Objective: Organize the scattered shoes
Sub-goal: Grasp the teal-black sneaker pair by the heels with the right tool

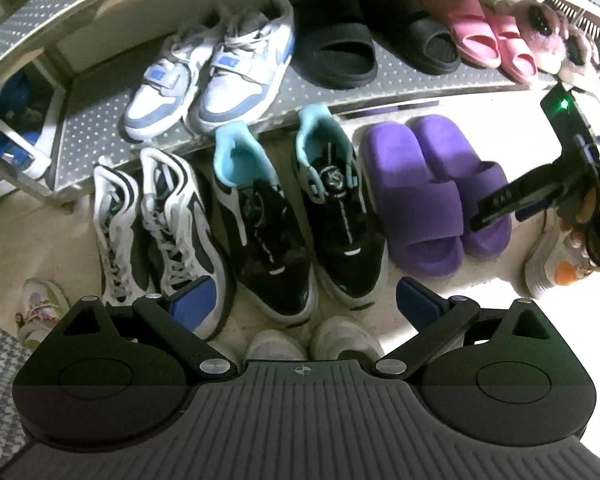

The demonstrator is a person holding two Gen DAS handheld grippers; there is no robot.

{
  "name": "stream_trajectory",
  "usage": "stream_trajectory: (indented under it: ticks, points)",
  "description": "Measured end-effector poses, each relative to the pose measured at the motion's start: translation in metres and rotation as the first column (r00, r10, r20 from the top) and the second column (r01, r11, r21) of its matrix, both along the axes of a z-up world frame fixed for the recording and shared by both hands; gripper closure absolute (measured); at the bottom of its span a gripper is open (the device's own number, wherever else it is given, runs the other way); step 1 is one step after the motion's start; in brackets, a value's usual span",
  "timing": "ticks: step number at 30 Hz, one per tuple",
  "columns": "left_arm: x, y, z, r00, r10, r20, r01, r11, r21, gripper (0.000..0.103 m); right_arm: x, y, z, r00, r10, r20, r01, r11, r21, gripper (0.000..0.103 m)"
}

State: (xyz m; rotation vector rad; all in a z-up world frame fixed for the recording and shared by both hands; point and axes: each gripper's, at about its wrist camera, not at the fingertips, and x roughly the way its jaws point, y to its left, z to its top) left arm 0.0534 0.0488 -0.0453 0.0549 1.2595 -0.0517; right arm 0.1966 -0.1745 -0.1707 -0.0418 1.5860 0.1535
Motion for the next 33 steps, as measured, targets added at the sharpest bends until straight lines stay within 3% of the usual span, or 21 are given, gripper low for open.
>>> stream_trajectory:
  ticks: [10,16,22,27,33]
  points:
    - [-0.003,0.012,-0.002,0.998,0.056,-0.007,-0.056,0.998,0.016,0.004,0.000,0.027,0.027,0.996,0.028,0.089,-0.038,0.994,0.106,0.027]
    - [-0.007,0.031,-0.001,0.991,0.136,-0.003,-0.136,0.990,0.025,0.004,0.013,0.094,0.040,0.978,0.104,0.182,-0.140,0.969,0.203,0.038]
    - [-0.010,0.059,0.006,0.972,0.231,0.033,-0.232,0.972,0.040,0.004,0.025,0.160,0.053,0.946,0.166,0.278,-0.247,0.926,0.286,0.039]
    - [-0.008,0.080,0.013,0.950,0.309,0.053,-0.311,0.949,0.043,0.004,0.033,0.177,0.032,0.937,0.182,0.299,-0.259,0.935,0.242,0.031]
    - [-0.002,0.094,0.012,0.938,0.344,0.034,-0.345,0.938,0.038,0.004,0.042,0.197,0.007,0.925,0.202,0.322,-0.272,0.944,0.187,0.024]
